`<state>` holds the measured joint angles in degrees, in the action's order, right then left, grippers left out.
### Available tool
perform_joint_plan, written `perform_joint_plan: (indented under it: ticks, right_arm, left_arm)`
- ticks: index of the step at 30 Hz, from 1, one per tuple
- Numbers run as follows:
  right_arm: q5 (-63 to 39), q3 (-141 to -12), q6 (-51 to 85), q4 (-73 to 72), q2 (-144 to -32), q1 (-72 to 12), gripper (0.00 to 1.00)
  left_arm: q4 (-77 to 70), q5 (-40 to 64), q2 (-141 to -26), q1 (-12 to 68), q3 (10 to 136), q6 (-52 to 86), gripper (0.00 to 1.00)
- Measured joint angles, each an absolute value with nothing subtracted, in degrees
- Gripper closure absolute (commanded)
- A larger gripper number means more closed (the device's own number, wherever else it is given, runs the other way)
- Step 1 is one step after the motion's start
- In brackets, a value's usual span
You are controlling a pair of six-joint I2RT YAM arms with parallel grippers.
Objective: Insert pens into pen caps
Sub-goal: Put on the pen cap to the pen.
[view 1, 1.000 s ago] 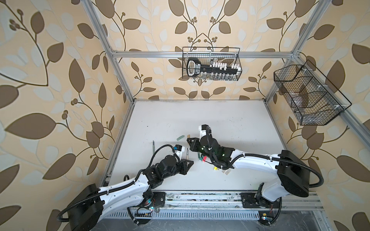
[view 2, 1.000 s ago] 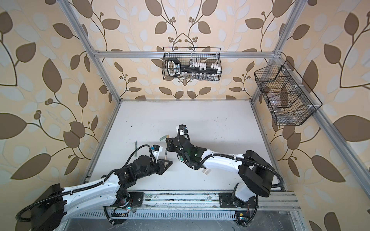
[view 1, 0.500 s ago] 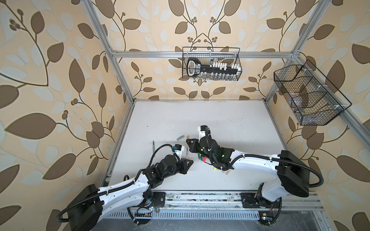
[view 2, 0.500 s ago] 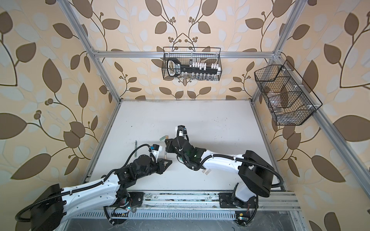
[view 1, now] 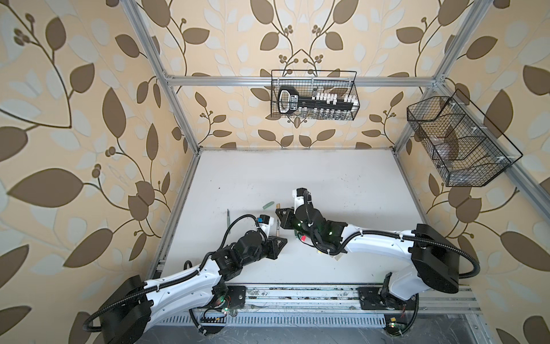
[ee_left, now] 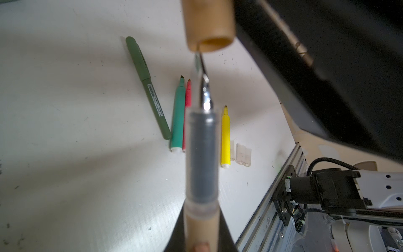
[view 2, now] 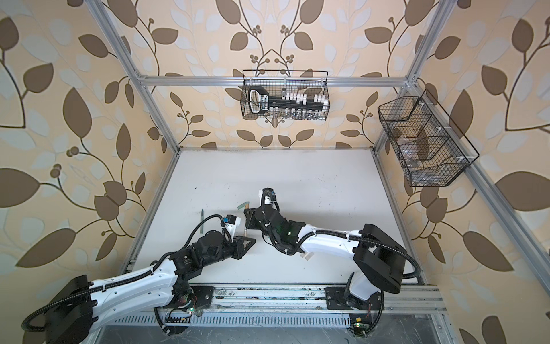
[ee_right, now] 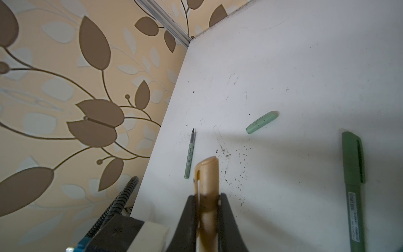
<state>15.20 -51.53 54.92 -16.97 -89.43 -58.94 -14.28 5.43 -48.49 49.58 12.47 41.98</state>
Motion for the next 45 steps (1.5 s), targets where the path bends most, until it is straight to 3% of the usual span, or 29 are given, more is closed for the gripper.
perform_joint_plan:
  ticks: [24, 39, 40, 45]
  right_arm:
    - [17.8, -48.7, 54.6, -19.2, -89.7, -61.8, 1.00]
    - [19.5, -42.9, 55.3, -22.9, -84.1, -65.1, 1.00]
    - [19.5, -42.8, 55.3, -23.1, -83.9, -65.1, 0.98]
    - [20.1, -42.2, 55.5, -23.0, -83.1, -65.6, 0.61]
  left_arm:
    - [-11.6, 3.9, -47.9, 50.3, 13.0, 42.1, 1.00]
    - [-12.3, 3.2, -47.2, 50.7, 14.5, 41.8, 1.00]
    - [-12.4, 3.3, -47.1, 50.7, 14.5, 41.7, 1.00]
    - [-12.5, 3.8, -47.0, 50.7, 14.5, 40.6, 1.00]
